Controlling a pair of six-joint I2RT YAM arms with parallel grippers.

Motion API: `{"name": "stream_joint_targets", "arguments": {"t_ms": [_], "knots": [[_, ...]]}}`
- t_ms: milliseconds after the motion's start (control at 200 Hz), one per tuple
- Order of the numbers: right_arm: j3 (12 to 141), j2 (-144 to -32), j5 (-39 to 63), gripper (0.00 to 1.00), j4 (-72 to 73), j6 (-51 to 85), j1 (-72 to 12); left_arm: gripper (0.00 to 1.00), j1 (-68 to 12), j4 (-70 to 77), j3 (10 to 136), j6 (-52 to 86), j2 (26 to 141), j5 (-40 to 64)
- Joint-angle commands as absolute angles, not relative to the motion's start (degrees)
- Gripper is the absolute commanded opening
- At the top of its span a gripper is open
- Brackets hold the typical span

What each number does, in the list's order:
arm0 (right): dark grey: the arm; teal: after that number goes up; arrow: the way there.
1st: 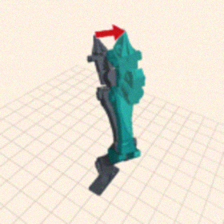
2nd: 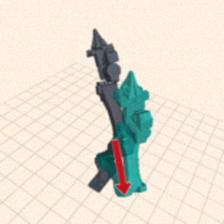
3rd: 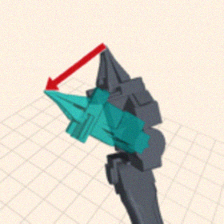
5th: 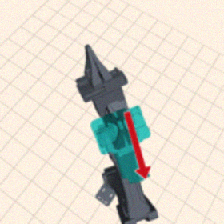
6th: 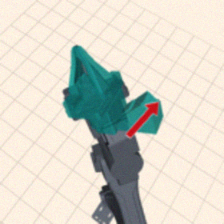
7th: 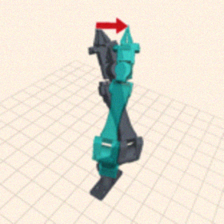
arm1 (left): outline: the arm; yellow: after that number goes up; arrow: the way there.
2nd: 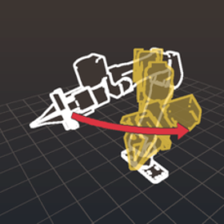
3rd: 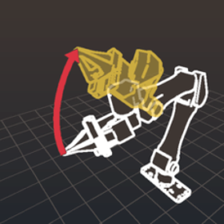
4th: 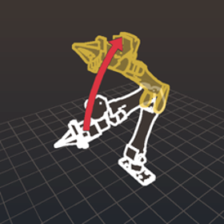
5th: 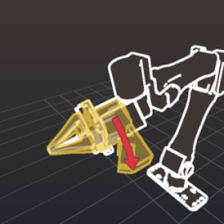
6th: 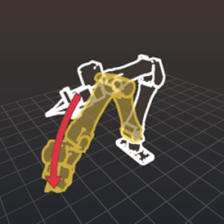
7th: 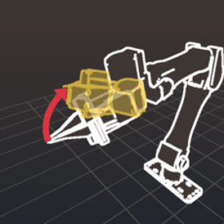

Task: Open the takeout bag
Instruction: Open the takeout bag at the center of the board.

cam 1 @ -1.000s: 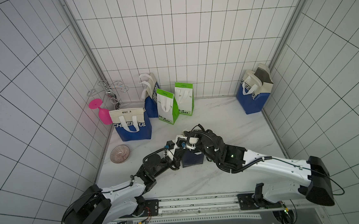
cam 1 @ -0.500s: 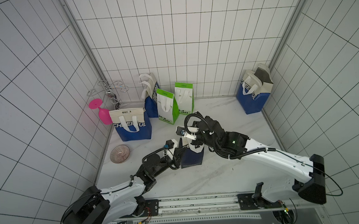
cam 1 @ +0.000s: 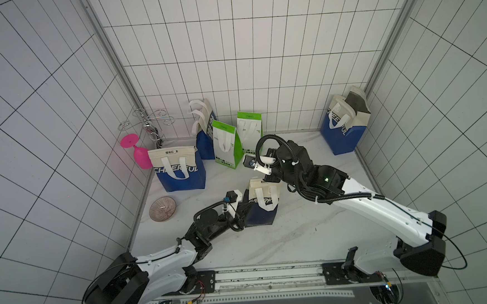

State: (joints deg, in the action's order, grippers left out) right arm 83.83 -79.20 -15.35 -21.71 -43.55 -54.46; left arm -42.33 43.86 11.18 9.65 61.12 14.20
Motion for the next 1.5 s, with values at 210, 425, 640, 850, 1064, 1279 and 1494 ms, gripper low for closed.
{"name": "stream_joint_targets", "arguments": {"t_ms": [210, 425, 640, 850, 1064, 1279, 1494], "knots": [[61.0, -62.6, 0.4, 0.32, -6.3, -42.0, -55.9, 0.0, -42.6, 45.0, 11.8, 9.8, 60.9, 14.5], [55.6, -62.5, -0.7, 0.35, -3.9, -43.7, -59.0, 0.0, -42.6, 44.9, 11.8, 9.8, 60.8, 14.6], [55.0, -65.1, -3.6, 0.38, -2.7, -44.9, -60.0, 0.0, -42.7, 44.9, 11.9, 9.8, 60.9, 14.5], [54.9, -67.3, -5.9, 0.4, -1.8, -45.4, -60.0, 0.0, -42.7, 44.8, 11.9, 9.8, 60.8, 14.6], [54.3, -68.1, -5.8, 0.39, -1.7, -45.0, -60.1, 0.0, -42.7, 44.4, 11.9, 9.7, 60.4, 14.5], [54.6, -69.3, -7.5, 0.4, -1.6, -45.1, -60.0, 0.0, -42.7, 44.4, 11.9, 9.7, 60.3, 14.5], [54.8, -71.0, -9.1, 0.41, -0.5, -45.7, -60.0, 0.0, -42.6, 44.3, 11.9, 9.7, 60.2, 14.2]]}}
